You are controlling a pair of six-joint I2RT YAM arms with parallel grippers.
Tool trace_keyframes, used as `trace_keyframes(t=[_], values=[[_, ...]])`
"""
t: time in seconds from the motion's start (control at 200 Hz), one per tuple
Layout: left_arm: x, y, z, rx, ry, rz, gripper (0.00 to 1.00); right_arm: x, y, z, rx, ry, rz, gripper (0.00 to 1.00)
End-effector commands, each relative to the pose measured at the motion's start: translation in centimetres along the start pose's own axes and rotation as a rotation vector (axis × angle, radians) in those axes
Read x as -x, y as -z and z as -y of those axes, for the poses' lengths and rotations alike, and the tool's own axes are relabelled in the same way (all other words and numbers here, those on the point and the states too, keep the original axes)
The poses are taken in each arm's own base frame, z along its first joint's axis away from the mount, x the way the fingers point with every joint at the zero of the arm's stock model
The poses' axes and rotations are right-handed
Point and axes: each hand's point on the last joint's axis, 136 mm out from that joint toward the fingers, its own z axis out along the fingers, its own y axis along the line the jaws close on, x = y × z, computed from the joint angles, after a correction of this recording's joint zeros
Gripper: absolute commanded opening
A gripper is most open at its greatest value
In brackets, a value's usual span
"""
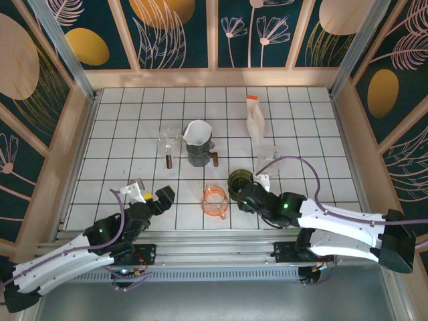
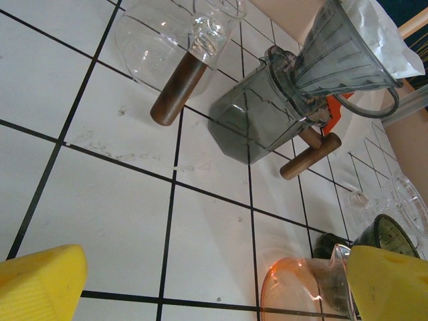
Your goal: Place the coffee filter in the dripper
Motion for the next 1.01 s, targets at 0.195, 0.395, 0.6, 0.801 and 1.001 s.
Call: trace_keyframes(t=[0.195,0.395,0.6,0.801,1.001], values=[[-0.2,-0.1,-0.2,0.004,0.005,0.003,0.99,0.2,-1.8,0.7,-0.049,0.049,-0.01,0.46],[0.0,-0.1,-0.1,0.005,0.004,0.008,0.99,0.9,-2.3,0.4,-0.046,0.067,0.005,0.4],[0.0,0.0,-0.1,0.007,0.003,0.007,0.99,1.1,-2.8,0.3,-0.056,0.097,0.008,0.26],[0.2,0.0,0.0,0.004,0.005,0.008,0.99,2.0,-2.1,0.4,-0.075,0.115,0.033,0.13],[0.8,0.4,0.7,-0.007,-0.001,0.016,0.99,3.8,1.2,-1.1,-0.036,0.152,0.087,0.12]])
